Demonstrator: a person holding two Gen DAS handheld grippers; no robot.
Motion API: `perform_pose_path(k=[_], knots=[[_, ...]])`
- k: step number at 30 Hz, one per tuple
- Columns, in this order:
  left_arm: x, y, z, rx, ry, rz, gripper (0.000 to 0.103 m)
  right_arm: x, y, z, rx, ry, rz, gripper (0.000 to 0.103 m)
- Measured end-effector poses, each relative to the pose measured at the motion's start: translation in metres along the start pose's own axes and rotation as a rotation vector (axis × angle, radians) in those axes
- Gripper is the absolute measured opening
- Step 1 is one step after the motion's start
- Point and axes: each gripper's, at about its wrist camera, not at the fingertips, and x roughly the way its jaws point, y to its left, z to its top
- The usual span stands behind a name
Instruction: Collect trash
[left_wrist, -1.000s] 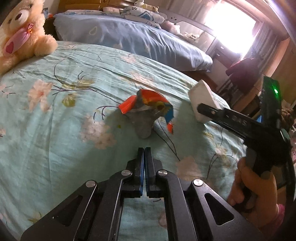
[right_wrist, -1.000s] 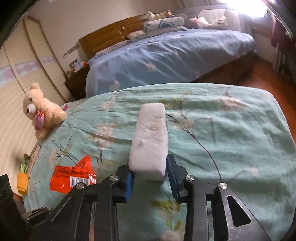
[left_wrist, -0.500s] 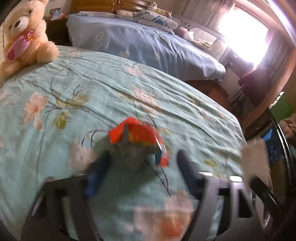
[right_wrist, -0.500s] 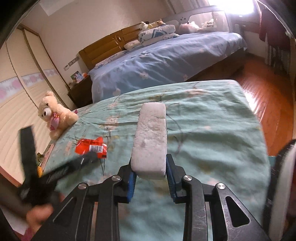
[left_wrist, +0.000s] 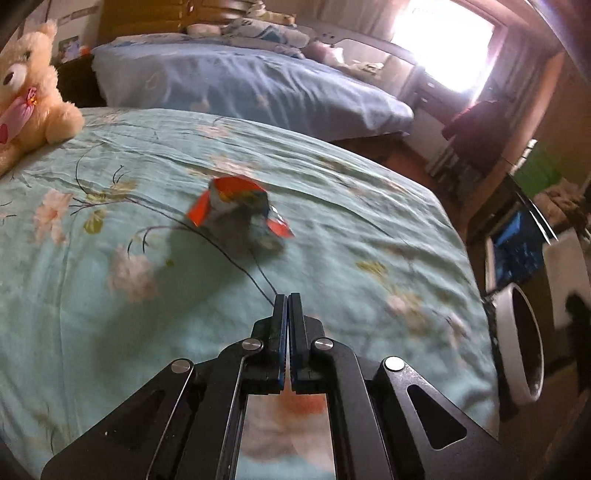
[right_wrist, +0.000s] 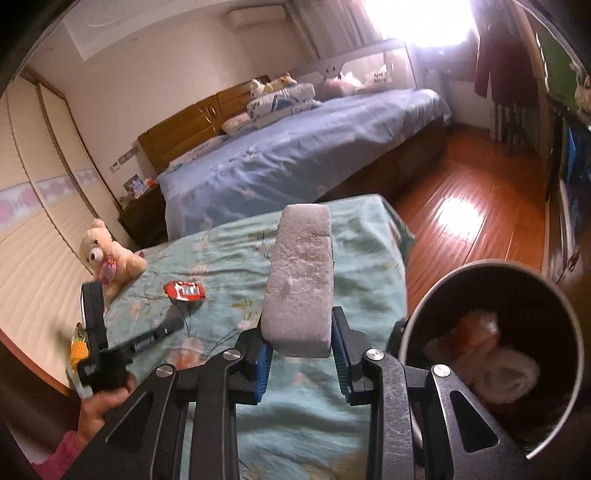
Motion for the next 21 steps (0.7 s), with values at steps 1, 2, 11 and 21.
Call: perform_pose_path(k=[1, 2, 11, 21], knots=[[-0.005, -0.001, -0.004, 0.002, 0.000, -0.008, 0.000, -0.005, 0.001, 0.002, 0.000, -0.011, 0.005, 0.029], [-0.008, -0.001, -0.007, 0.004, 0.002, -0.014, 0.000, -0.008, 0.002, 0.003, -0.004, -0.018, 0.004, 0.029], [-0.028, 0.009, -0.011, 0.017, -0.017, 0.008, 0.001, -0.028, 0.021, 0.003, -0.053, -0.046, 0.036, 0.029], [0.011, 0.017, 0.033, -0.107, -0.033, 0.089, 0.079, -0.026, 0.014, 0.003, -0.009, -0.048, 0.050, 0.029]])
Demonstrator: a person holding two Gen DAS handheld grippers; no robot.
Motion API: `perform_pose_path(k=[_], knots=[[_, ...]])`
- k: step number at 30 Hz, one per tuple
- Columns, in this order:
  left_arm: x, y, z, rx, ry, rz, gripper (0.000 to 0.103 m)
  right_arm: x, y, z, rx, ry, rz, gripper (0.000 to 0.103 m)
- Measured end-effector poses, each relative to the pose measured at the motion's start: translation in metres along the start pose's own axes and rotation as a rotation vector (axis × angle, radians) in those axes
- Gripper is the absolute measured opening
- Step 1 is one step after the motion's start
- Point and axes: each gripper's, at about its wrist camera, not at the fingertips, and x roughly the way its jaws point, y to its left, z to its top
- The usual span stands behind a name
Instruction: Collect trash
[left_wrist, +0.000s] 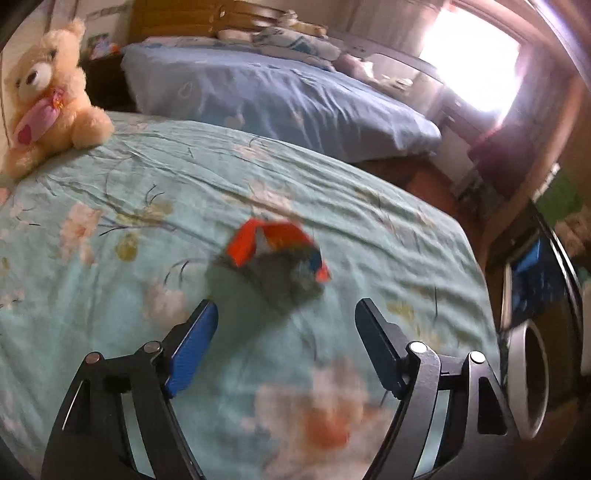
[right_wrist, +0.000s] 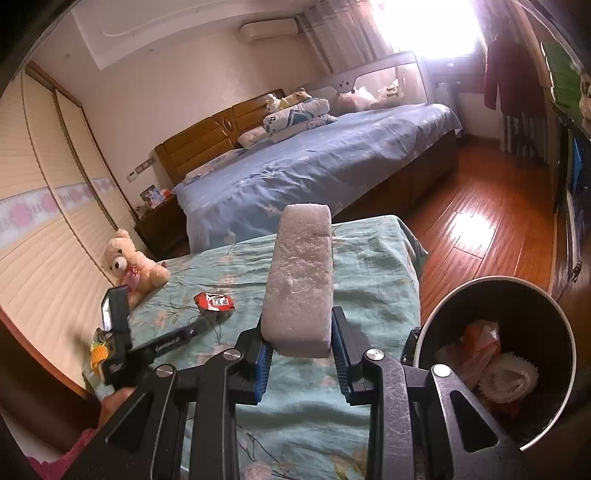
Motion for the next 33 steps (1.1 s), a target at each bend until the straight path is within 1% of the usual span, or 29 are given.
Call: perform_pose_path(k=[1, 3, 4, 5, 6, 7, 9, 12, 15, 18, 23, 25, 29, 33], knots=[[0.007, -0.002, 0.007, -0.013, 0.004, 0.002, 0.080, -0.001, 0.000, 0.001, -0.001, -0.003, -0.004, 0.029], [0.019, -0.006, 0.017, 0.000, -0.024, 0.031, 0.078, -0.003, 0.002, 0.004, -0.008, -0.009, -0.017, 0.029], [0.026, -0.008, 0.021, 0.021, -0.029, 0.054, 0.056, -0.003, 0.003, 0.003, -0.009, -0.011, -0.021, 0.029], [0.032, -0.009, 0.024, 0.036, -0.012, 0.052, 0.034, -0.004, 0.005, 0.003, -0.009, -0.011, -0.026, 0.029], [0.041, -0.008, 0.025, 0.044, 0.026, 0.030, 0.013, -0.005, 0.006, 0.002, -0.010, -0.010, -0.035, 0.029], [0.044, -0.006, 0.025, 0.044, 0.038, 0.013, 0.013, -0.006, 0.007, 0.000, -0.011, -0.010, -0.042, 0.029], [0.039, -0.004, 0.021, 0.068, 0.025, 0.006, 0.011, -0.007, 0.009, -0.004, -0.014, -0.009, -0.057, 0.029], [0.024, 0.003, 0.009, 0.079, 0.022, -0.050, 0.010, -0.010, 0.012, -0.006, -0.009, -0.011, -0.087, 0.029], [0.004, 0.016, -0.007, 0.062, 0.025, -0.116, 0.009, -0.015, 0.020, -0.002, -0.011, -0.023, -0.104, 0.029], [-0.016, 0.029, -0.026, 0.053, 0.025, -0.155, 0.009, -0.021, 0.036, 0.004, -0.034, -0.041, -0.107, 0.029], [-0.031, 0.038, -0.049, 0.075, 0.043, -0.177, 0.009, -0.026, 0.062, 0.012, -0.077, -0.073, -0.108, 0.029], [-0.032, 0.037, -0.053, 0.084, 0.039, -0.169, 0.009, -0.025, 0.068, 0.014, -0.089, -0.070, -0.107, 0.029], [-0.029, 0.032, -0.051, 0.096, 0.036, -0.152, 0.009, -0.030, 0.074, 0.026, -0.133, -0.059, -0.101, 0.029], [-0.027, 0.024, -0.051, 0.101, 0.039, -0.146, 0.009, -0.057, 0.067, 0.044, -0.152, -0.103, -0.114, 0.029]])
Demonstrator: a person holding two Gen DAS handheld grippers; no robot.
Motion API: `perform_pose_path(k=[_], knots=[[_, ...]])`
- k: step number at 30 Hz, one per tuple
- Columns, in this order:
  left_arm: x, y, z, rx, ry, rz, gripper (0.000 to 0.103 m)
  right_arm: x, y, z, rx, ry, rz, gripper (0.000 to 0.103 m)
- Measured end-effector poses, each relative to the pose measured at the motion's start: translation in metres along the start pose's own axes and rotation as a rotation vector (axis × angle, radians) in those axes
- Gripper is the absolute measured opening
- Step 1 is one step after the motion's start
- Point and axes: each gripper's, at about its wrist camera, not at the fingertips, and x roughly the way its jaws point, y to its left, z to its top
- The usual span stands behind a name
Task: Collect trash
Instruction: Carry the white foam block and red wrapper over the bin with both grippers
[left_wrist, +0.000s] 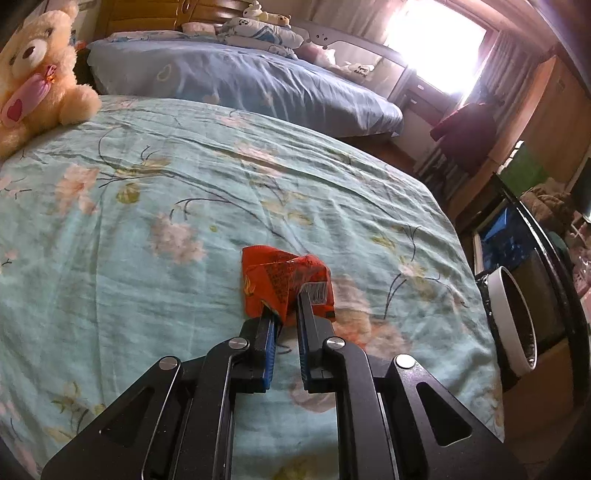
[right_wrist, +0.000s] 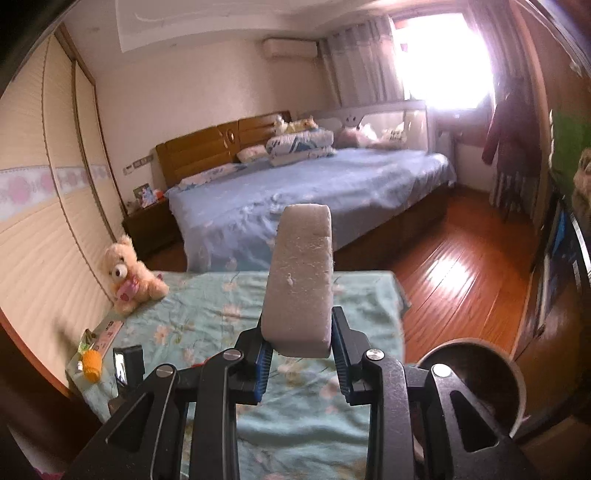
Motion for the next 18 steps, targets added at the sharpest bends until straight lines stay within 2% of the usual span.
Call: perform_pose_path(k=[7, 12, 18], knots=[[-0.006, -0.035, -0.005, 0.058, 0.007, -0.024, 0.009, -0.031, -0.046, -0.003, 0.046, -0.029, -0.040, 0.029], [-0.015, -0.065, -0.014, 0.126, 0.015, -0.056, 0.009, -0.029, -0.074, -0.038, 0.098, -0.004, -0.072, 0.029], [-0.023, -0.089, -0.022, 0.182, 0.021, -0.078, 0.009, -0.007, -0.077, -0.086, 0.114, 0.062, -0.057, 0.029]])
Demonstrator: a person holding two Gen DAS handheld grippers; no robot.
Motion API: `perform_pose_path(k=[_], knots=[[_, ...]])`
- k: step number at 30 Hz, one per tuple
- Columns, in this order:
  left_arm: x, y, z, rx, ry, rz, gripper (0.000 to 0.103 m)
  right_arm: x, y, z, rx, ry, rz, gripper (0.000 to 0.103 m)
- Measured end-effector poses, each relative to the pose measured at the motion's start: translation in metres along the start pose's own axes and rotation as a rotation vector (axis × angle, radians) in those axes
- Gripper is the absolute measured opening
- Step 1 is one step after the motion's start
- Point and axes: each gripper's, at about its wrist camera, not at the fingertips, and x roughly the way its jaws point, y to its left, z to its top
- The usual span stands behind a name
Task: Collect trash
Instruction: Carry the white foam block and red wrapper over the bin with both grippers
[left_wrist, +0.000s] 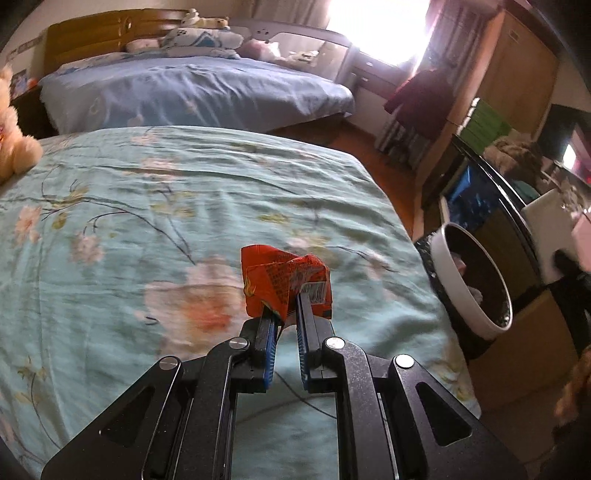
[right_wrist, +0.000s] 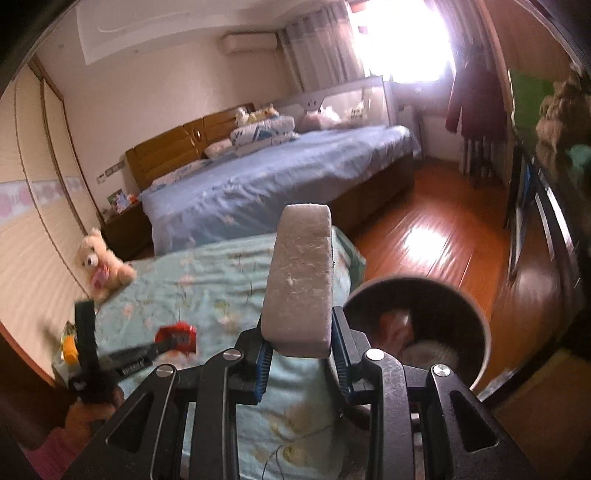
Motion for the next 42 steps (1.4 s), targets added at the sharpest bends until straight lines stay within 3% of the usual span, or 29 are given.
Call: perform_pose_path(k=[11, 28, 42], knots=[[-0.006, -0.042, -0.005, 0.092, 0.009, 0.006, 0.009, 0.039, -0.008, -0.054, 0.071, 0.090, 0.041, 0.029], [-0.001, -0.105, -0.002, 0.233, 0.006, 0.003, 0.009, 0.036, -0.024, -0.060, 0.107, 0.078, 0.050, 0.029], [0.012, -0.142, 0.003, 0.295, 0.012, -0.030, 0.009, 0.028, -0.043, -0.056, 0.116, 0.044, -0.020, 0.030]])
